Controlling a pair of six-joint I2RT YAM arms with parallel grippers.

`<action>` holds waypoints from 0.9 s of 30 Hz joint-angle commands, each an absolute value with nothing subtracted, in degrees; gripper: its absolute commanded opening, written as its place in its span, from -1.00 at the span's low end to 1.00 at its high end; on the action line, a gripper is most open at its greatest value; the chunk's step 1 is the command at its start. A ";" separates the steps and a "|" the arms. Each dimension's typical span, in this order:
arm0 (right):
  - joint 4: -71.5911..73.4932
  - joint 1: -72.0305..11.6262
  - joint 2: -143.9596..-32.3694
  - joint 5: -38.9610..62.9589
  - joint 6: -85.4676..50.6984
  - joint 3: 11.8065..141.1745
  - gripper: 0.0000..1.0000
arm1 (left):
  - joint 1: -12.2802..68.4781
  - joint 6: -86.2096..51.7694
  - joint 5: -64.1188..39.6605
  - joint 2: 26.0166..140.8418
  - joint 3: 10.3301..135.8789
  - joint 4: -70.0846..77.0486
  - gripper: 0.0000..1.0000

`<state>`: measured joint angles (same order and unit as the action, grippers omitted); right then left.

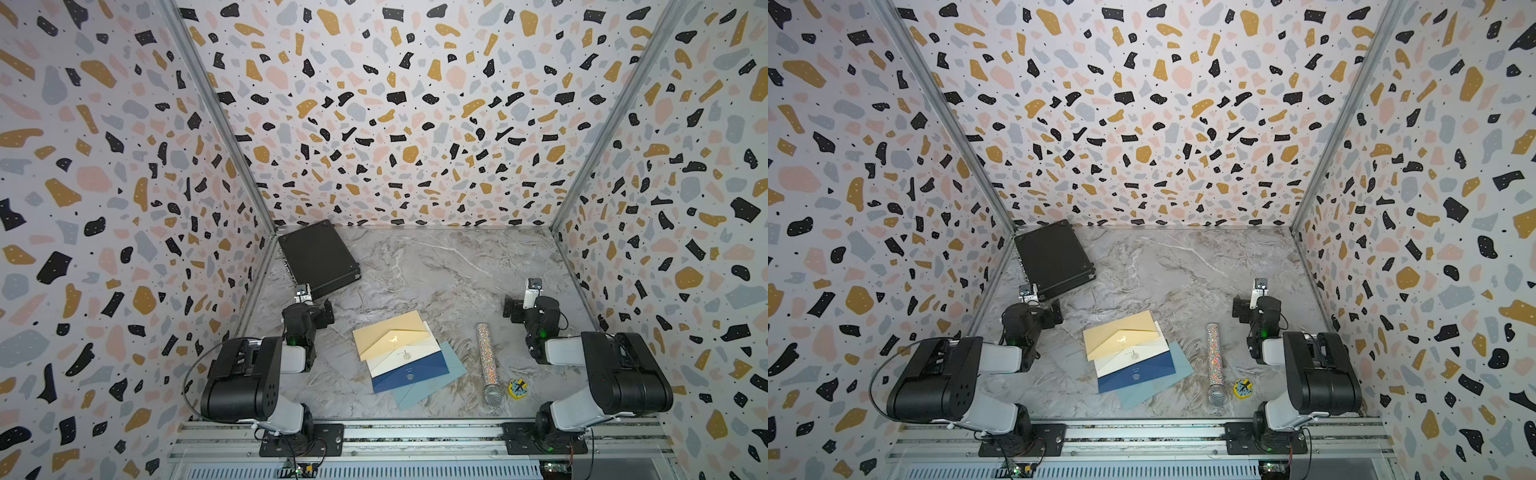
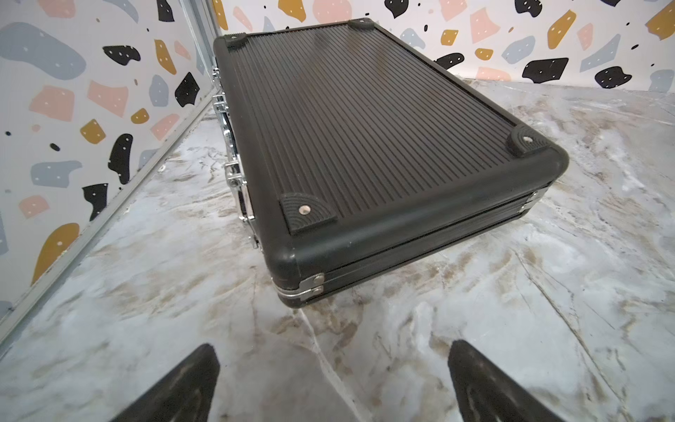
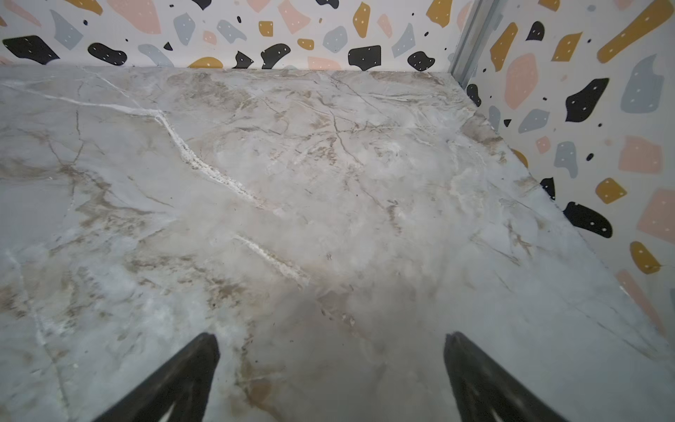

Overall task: Take the letter paper out of the envelope
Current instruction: Pick up the envelope from the envelope.

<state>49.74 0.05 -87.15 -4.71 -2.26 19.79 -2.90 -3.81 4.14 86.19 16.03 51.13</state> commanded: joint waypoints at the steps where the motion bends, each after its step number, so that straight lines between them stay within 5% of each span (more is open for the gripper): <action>1: 50.71 0.26 -86.92 -4.82 -1.76 20.21 0.99 | -3.13 -3.25 4.66 86.59 17.23 53.88 0.99; 21: 50.78 0.19 -86.42 -5.75 -1.84 19.99 0.99 | -3.08 -3.38 4.72 85.95 17.15 53.69 0.98; 27: 46.36 0.14 -78.71 -11.81 -4.03 18.98 0.99 | -3.08 -2.51 3.15 79.67 15.66 51.92 0.99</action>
